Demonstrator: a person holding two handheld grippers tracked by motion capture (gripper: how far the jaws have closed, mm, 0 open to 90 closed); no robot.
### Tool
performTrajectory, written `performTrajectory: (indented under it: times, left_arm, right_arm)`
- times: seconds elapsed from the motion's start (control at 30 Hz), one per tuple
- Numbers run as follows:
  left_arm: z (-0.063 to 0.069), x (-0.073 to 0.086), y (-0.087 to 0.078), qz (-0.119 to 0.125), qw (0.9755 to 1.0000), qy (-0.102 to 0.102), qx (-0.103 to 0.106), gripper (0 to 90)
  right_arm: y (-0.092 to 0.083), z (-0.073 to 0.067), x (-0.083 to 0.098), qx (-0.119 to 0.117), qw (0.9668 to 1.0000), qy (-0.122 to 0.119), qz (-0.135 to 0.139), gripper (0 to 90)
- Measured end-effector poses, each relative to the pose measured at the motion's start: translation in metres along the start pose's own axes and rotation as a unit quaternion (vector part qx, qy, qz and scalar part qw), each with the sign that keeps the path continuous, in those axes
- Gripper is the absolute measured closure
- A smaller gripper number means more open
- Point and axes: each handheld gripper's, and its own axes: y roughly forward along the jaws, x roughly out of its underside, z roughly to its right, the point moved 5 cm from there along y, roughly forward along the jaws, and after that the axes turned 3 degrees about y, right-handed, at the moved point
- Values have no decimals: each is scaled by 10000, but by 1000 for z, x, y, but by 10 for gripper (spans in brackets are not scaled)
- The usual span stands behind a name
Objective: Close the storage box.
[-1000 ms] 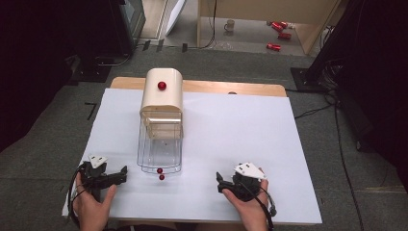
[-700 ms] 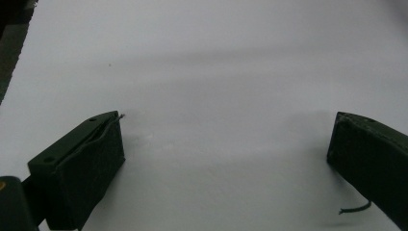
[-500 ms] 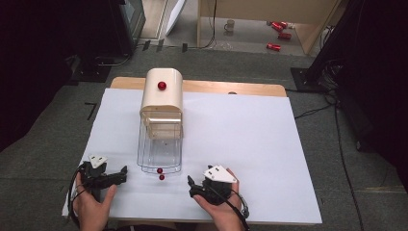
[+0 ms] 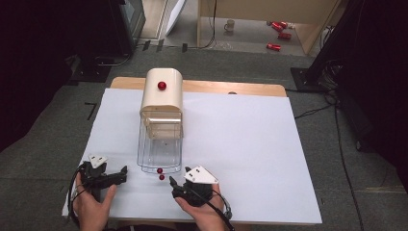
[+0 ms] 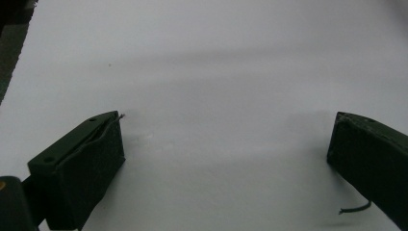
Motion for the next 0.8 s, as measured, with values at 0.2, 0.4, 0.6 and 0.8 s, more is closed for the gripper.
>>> performTrajectory:
  times: [0.2,0.4,0.6,0.8]
  left_arm:
    - [0,0,0,0,10000,0,0,0]
    - [0,0,0,1,10000,-1,-1,0]
    - [0,0,0,1,10000,0,-1,0]
    - [0,0,0,2,10000,-3,0,0]
  right_arm:
    - [6,-12,-3,-97,9999,-51,22,463]
    - [14,-21,-5,-90,9999,-49,-11,554]
    - [18,-29,-6,-249,9997,7,-44,642]
    - [24,-37,-7,-234,9997,-41,-73,705]
